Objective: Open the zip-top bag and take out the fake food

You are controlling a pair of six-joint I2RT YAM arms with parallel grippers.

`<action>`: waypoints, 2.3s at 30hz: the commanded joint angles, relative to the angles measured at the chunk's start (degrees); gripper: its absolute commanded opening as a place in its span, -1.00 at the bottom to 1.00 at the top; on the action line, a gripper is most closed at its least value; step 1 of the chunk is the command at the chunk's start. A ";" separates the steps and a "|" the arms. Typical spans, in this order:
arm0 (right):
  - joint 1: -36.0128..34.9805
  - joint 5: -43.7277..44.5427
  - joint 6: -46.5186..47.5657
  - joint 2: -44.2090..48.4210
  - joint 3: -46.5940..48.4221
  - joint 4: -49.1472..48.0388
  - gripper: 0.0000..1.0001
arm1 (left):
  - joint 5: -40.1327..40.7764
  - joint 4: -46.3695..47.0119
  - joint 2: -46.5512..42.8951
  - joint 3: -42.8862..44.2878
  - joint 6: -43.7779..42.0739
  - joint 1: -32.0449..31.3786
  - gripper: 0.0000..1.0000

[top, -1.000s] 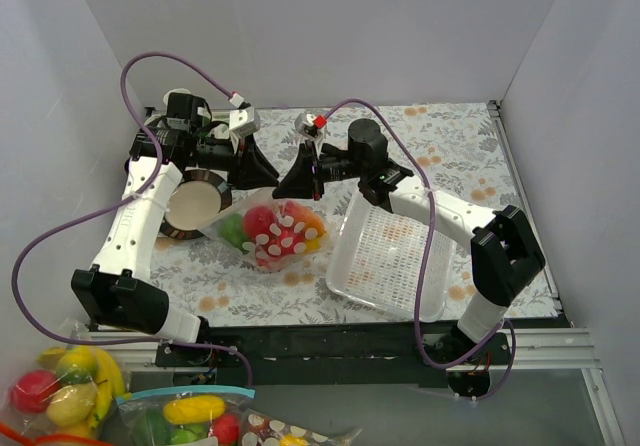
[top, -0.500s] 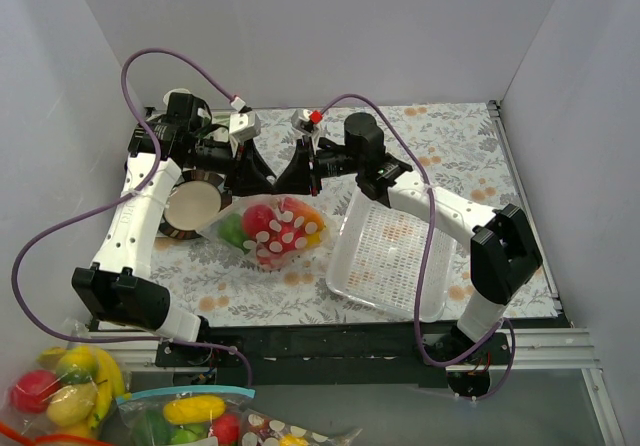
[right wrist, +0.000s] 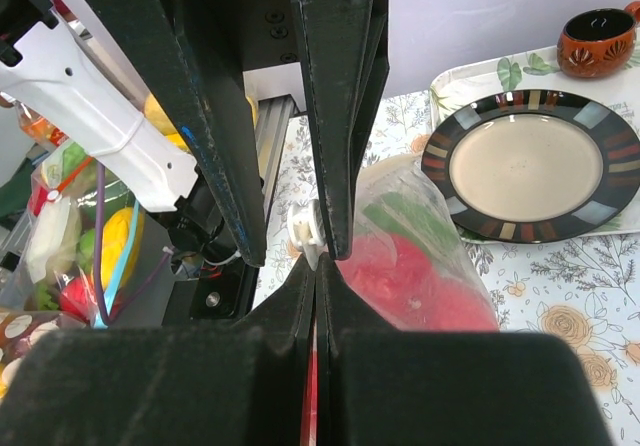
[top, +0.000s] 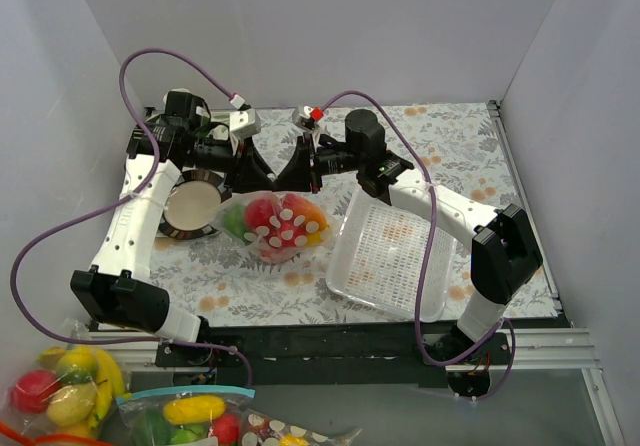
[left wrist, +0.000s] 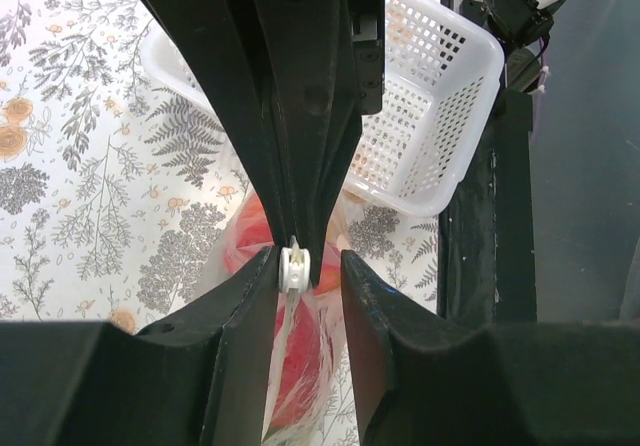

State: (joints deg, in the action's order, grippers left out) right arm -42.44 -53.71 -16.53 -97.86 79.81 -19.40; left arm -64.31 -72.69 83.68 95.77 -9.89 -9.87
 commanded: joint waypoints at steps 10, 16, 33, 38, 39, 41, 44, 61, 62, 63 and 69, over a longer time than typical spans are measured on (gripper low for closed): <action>0.34 0.28 0.71 1.18 3.42 -1.17 -0.97 | -2.31 -4.39 -0.10 2.49 -3.11 -0.15 -0.83; 1.21 0.63 1.33 1.80 3.77 -0.29 -0.97 | -0.29 -5.10 0.43 2.15 -3.74 -0.15 -0.88; 10.70 4.32 -9.65 5.49 -4.22 -16.10 -0.97 | 10.97 4.48 -0.90 -7.08 -3.11 4.32 -0.91; 12.46 8.78 -11.24 4.97 -6.51 -18.39 -0.97 | 10.61 5.27 1.13 -8.84 -4.78 9.59 -0.90; 13.25 9.67 -11.59 4.70 -7.03 -18.92 -0.97 | 10.61 5.01 1.48 -8.76 -5.31 12.82 -0.90; 14.04 12.21 -13.33 4.09 -8.09 -21.02 -0.97 | 10.87 3.53 3.06 -8.58 -7.42 15.48 -0.90; 15.36 12.14 -18.42 1.72 -7.92 -26.72 -0.97 | 12.02 -0.16 5.35 -8.14 -12.24 21.19 -0.90; 9.75 10.64 -11.70 -0.14 -7.38 -16.49 -0.82 | 2.35 -6.68 2.64 -3.65 -10.50 22.97 -0.85; 9.13 12.21 -7.07 0.82 -7.82 -11.33 -0.75 | 2.70 -6.51 2.19 -4.09 -10.24 22.01 -0.85; 7.99 13.19 -5.28 2.75 -8.18 -8.58 -0.61 | 2.96 -6.07 1.32 -5.66 -9.19 20.08 -0.85; 6.84 24.52 3.24 12.23 -11.43 3.99 0.48 | 4.02 -1.32 -0.89 -11.47 -5.67 15.94 -0.85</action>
State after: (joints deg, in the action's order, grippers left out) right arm -35.62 -37.50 -22.26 -94.59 68.97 -23.70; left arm -58.67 -75.81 85.60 87.11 -18.52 7.84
